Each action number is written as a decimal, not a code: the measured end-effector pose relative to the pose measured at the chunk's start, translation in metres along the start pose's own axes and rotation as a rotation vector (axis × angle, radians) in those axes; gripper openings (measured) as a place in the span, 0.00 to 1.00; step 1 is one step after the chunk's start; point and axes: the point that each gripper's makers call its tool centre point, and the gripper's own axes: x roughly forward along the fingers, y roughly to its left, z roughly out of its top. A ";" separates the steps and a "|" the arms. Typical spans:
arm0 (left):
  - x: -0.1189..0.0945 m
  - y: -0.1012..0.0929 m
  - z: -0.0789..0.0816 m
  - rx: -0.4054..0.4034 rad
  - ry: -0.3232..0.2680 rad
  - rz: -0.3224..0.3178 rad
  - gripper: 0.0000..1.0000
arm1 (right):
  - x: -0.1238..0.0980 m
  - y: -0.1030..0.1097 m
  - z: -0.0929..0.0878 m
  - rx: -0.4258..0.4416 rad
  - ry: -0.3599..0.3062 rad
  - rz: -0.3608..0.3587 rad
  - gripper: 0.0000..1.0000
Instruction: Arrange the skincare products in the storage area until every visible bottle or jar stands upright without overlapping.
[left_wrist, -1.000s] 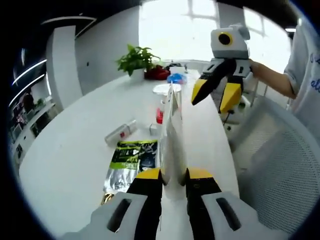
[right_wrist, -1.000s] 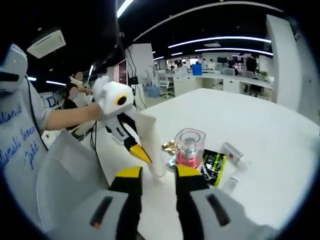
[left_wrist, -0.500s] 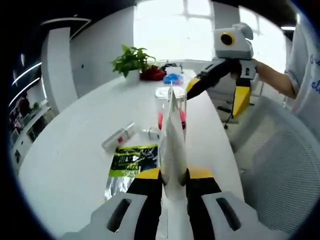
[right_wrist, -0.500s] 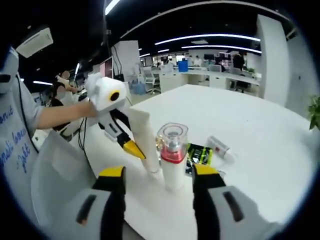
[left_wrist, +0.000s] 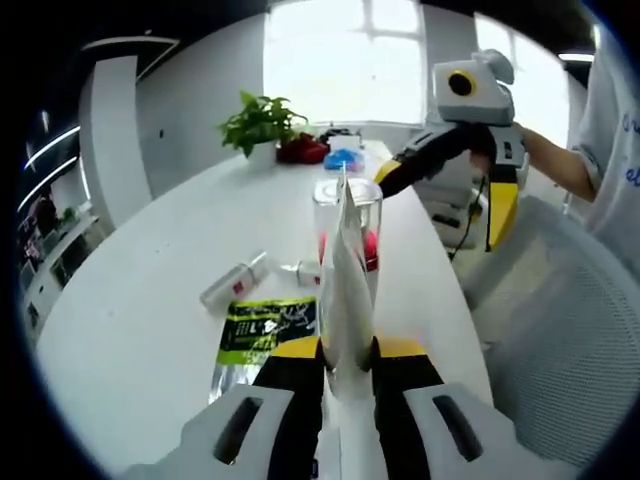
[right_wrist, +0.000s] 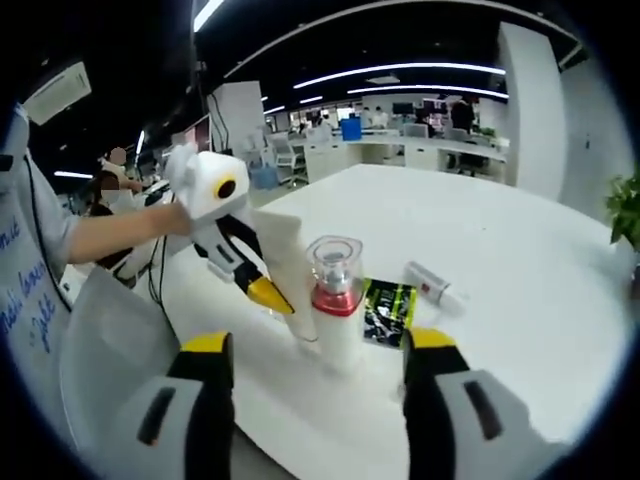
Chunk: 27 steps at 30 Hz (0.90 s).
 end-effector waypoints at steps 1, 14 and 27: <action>0.000 0.000 0.000 0.001 0.001 -0.001 0.14 | 0.000 0.000 0.000 0.002 0.001 -0.001 0.70; 0.004 -0.001 0.003 -0.006 0.000 -0.002 0.14 | 0.000 0.003 -0.005 0.001 0.013 0.003 0.70; 0.005 -0.003 0.004 -0.011 0.005 -0.001 0.15 | 0.000 0.003 -0.008 0.004 0.022 0.006 0.70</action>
